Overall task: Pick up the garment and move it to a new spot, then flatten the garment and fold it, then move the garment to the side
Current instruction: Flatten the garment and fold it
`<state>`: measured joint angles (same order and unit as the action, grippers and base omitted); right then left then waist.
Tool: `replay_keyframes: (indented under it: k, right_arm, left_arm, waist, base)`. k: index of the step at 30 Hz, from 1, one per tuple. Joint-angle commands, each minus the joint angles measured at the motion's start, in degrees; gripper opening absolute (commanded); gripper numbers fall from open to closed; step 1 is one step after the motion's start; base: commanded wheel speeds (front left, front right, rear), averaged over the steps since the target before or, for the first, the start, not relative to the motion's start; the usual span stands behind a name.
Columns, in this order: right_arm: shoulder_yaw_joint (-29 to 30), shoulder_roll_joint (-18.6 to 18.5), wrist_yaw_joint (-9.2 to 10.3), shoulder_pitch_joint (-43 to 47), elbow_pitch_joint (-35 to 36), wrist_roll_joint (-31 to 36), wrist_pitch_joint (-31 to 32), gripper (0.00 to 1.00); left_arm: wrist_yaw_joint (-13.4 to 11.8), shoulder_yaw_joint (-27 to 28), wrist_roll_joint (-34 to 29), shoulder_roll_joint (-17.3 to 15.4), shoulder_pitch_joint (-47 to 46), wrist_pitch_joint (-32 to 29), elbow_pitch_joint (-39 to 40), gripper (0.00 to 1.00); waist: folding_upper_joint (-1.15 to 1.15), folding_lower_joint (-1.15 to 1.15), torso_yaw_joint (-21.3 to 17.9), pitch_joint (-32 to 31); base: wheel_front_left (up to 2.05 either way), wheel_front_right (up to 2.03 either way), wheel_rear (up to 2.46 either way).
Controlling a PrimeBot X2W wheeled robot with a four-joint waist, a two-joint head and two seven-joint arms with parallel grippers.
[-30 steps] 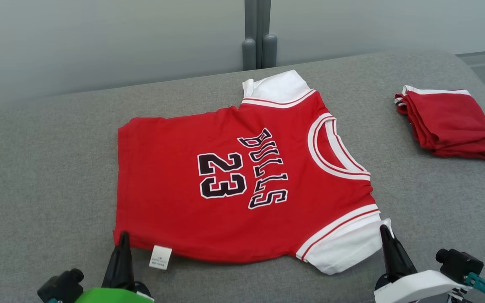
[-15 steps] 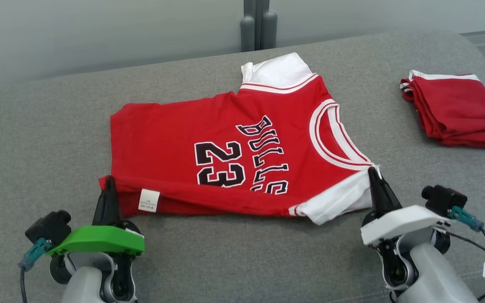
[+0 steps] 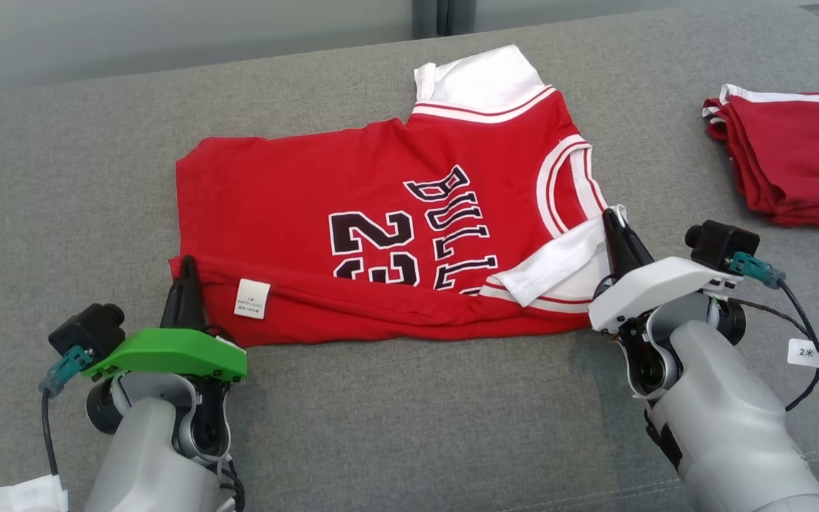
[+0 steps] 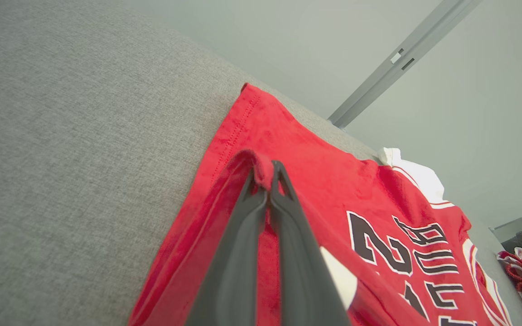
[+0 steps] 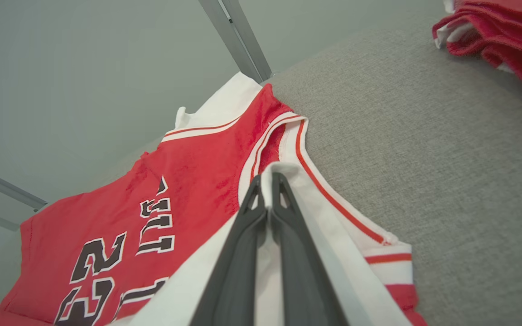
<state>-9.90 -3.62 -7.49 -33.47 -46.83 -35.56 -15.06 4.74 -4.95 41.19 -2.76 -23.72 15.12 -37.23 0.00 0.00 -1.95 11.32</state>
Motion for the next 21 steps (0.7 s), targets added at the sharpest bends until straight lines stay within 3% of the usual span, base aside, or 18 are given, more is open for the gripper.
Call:
replay_keyframes:
  k: [1,15,16,17,18,19,20,21]
  right_arm:
    - [-0.01,0.08,0.00,-1.34,-1.11,0.30,-0.13,0.00]
    - [1.02,0.54,0.00,-6.68,-6.49,2.97,-0.13,0.02]
    - [0.97,0.58,0.00,-7.34,-7.66,3.20,-0.13,0.33]
    - [0.90,0.61,0.00,-7.69,-8.24,3.18,-0.13,0.48]
    - [0.69,0.63,0.00,-8.05,-8.75,2.97,-0.13,0.94]
    - [0.22,0.65,0.00,-8.34,-9.11,2.46,-0.13,1.00]
    - [-0.29,0.66,0.00,-8.60,-9.56,2.01,-0.13,1.00]
    - [-0.99,0.64,0.00,-8.94,-9.92,1.59,-0.13,1.00]
  left_arm:
    - [-0.19,0.01,-0.33,-0.26,-1.22,0.02,-0.42,0.00]
    - [-0.40,-1.79,-0.04,-0.26,-2.90,0.02,-2.22,0.00]
    - [-0.67,-1.95,-0.28,-0.26,-3.10,0.02,-2.47,0.07]
    - [-0.73,-2.07,-0.34,-0.26,-3.12,0.02,-2.56,0.22]
    - [-0.79,-2.20,-0.38,-0.26,-3.18,0.02,-2.55,0.44]
    - [-0.86,-2.34,-0.36,-0.26,-3.17,0.02,-2.46,0.80]
    - [-0.93,-2.50,-0.27,-0.26,-3.08,0.02,-2.30,1.00]
    - [-1.00,-2.62,-0.20,-0.26,-2.93,0.02,-2.11,1.00]
  waist:
    - [0.00,0.00,0.35,0.66]
    - [0.00,0.00,0.77,1.63]
    - [0.00,0.00,0.79,1.64]
    - [0.00,0.00,0.82,1.64]
    - [0.00,0.00,0.88,1.64]
    - [0.00,0.00,0.96,1.62]
    - [0.00,0.00,1.06,1.58]
    - [0.00,0.00,1.16,1.56]
  base:
    - [0.00,0.00,0.00]
    - [0.00,0.00,0.00]
    - [0.00,0.00,0.00]
    - [0.00,0.00,0.00]
    - [0.00,0.00,0.00]
    - [0.00,0.00,0.00]
    - [0.00,0.00,0.00]
    - [0.00,0.00,0.00]
